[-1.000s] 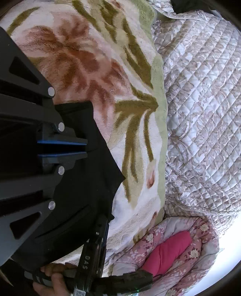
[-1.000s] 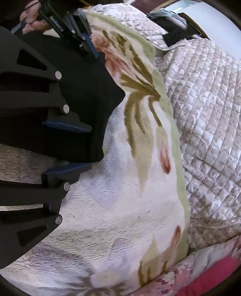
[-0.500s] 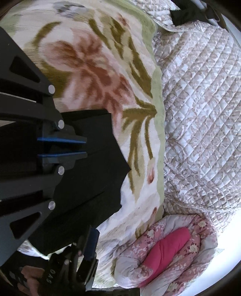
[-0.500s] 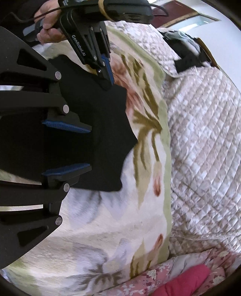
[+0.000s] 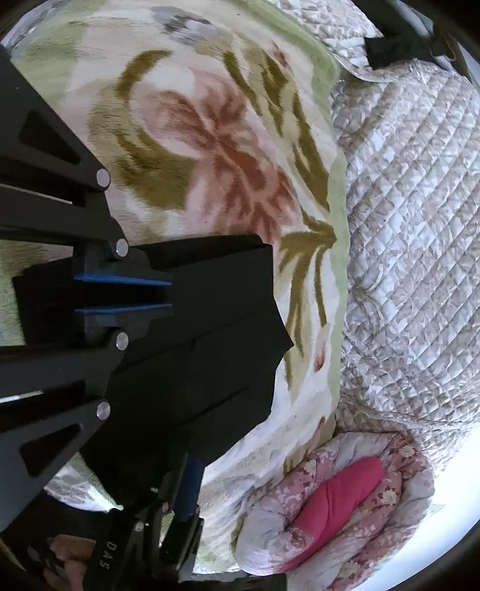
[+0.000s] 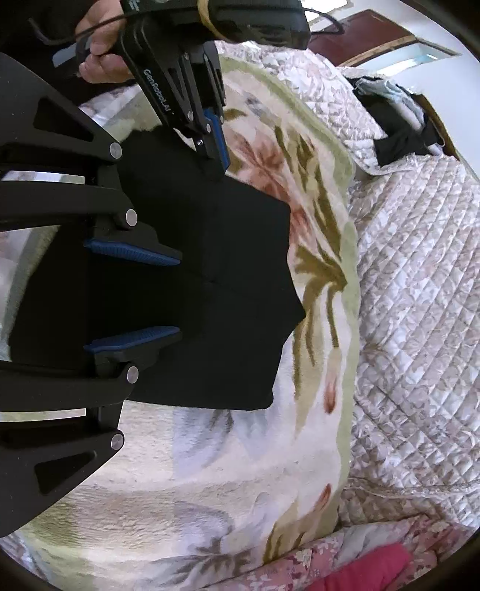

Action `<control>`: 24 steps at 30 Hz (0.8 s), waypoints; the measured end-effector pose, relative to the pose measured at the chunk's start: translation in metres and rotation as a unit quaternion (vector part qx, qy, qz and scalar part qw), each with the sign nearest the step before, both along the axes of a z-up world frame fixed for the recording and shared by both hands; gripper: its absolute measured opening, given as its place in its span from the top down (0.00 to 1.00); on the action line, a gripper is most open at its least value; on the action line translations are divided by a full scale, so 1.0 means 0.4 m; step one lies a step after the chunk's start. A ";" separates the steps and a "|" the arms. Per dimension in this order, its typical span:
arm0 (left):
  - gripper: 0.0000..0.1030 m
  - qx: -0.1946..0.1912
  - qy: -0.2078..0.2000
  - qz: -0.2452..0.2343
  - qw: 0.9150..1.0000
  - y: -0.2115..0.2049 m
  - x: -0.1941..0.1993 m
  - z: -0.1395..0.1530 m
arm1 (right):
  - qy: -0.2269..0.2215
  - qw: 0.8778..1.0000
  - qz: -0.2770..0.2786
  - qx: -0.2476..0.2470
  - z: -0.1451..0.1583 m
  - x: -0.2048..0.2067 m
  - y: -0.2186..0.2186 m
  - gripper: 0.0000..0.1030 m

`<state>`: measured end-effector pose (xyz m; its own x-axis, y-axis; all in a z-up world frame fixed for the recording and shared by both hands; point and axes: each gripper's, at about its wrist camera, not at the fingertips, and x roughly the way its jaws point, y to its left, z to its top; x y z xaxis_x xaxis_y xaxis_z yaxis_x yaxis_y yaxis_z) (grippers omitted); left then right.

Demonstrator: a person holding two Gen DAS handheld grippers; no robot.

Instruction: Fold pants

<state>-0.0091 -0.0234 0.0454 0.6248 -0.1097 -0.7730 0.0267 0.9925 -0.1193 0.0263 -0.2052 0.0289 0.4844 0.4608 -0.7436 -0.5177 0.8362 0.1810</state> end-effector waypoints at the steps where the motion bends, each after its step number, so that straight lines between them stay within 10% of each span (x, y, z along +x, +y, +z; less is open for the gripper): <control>1: 0.81 0.002 -0.001 0.001 1.000 -0.002 -0.005 0.000 | 0.002 1.000 0.002 -0.001 -0.004 -0.004 0.001 0.66; 24: 0.58 -0.071 0.006 0.023 0.997 0.093 -0.019 -0.029 | 0.029 0.997 -0.058 0.043 -0.006 0.029 -0.113 0.51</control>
